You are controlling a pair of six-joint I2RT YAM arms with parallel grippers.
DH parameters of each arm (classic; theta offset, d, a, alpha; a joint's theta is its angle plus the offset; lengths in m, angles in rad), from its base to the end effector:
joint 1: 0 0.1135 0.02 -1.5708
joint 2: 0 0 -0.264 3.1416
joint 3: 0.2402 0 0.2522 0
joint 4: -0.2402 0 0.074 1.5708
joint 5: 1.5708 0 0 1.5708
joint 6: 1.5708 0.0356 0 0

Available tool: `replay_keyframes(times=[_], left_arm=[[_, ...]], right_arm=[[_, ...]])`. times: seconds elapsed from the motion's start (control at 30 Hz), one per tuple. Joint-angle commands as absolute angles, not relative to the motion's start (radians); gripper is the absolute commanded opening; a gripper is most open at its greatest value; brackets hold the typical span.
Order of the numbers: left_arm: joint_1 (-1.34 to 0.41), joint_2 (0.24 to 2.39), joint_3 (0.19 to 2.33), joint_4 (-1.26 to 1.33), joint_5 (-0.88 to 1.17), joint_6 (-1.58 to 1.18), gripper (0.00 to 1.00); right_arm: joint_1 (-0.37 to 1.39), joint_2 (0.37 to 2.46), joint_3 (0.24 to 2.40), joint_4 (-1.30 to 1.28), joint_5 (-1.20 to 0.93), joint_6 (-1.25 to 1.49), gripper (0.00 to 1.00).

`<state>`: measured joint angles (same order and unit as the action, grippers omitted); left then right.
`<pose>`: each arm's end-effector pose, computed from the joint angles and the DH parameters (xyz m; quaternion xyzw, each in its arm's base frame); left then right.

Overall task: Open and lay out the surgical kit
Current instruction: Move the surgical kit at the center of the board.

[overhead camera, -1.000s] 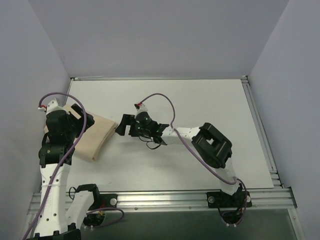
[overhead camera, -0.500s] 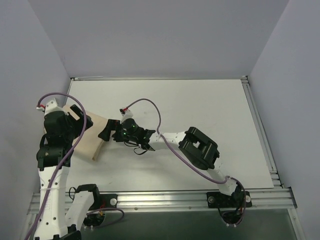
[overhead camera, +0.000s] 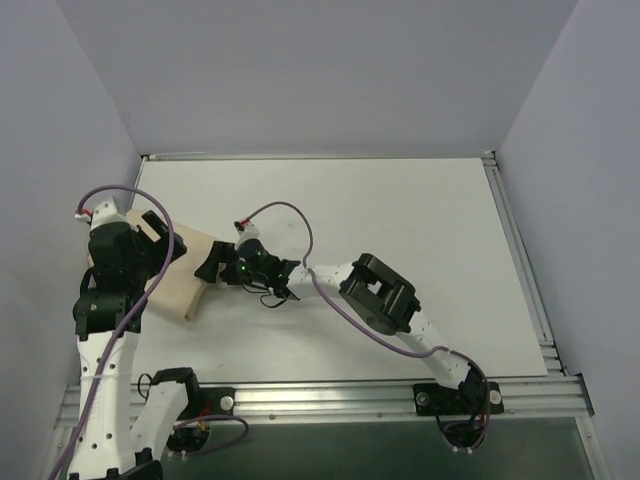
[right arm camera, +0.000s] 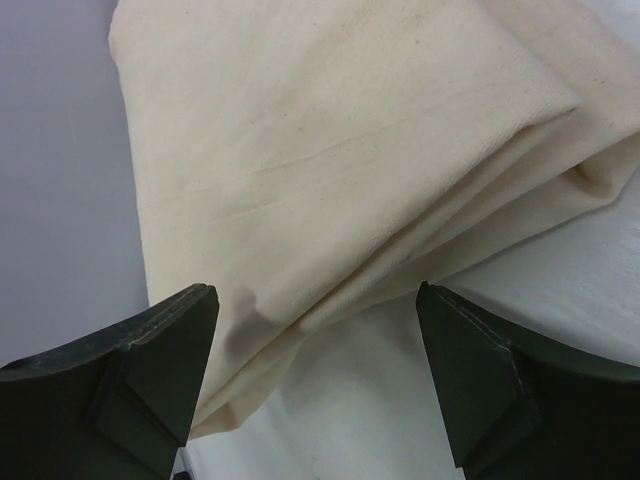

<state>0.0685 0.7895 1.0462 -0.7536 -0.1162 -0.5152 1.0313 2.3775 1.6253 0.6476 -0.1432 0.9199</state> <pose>0.1513 0.0145 0.3690 -0.2753 0.8130 -0.0645 0.5090 0.2726 0.4651 0.1612 -0.0891 0.7374 0.5825 0.3302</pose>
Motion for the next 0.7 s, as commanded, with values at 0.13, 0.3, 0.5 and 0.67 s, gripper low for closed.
replay_keyframes(times=[0.13,0.3,0.5,0.67], left_arm=[[0.075,0.790,1.085,-0.758,-0.106,-0.497,0.91],[0.075,0.804,1.072,-0.747,-0.080,-0.502,0.85],[0.075,0.841,1.054,-0.713,-0.037,-0.517,0.72],[0.074,0.897,1.031,-0.680,0.032,-0.531,0.58]], right_arm=[[0.988,2.402,1.666,0.738,-0.172,0.965,0.56],[0.939,2.369,1.618,0.770,-0.175,0.973,0.09],[0.865,2.280,1.467,0.842,-0.179,0.979,0.00],[0.767,2.151,1.242,0.916,-0.172,0.974,0.00]])
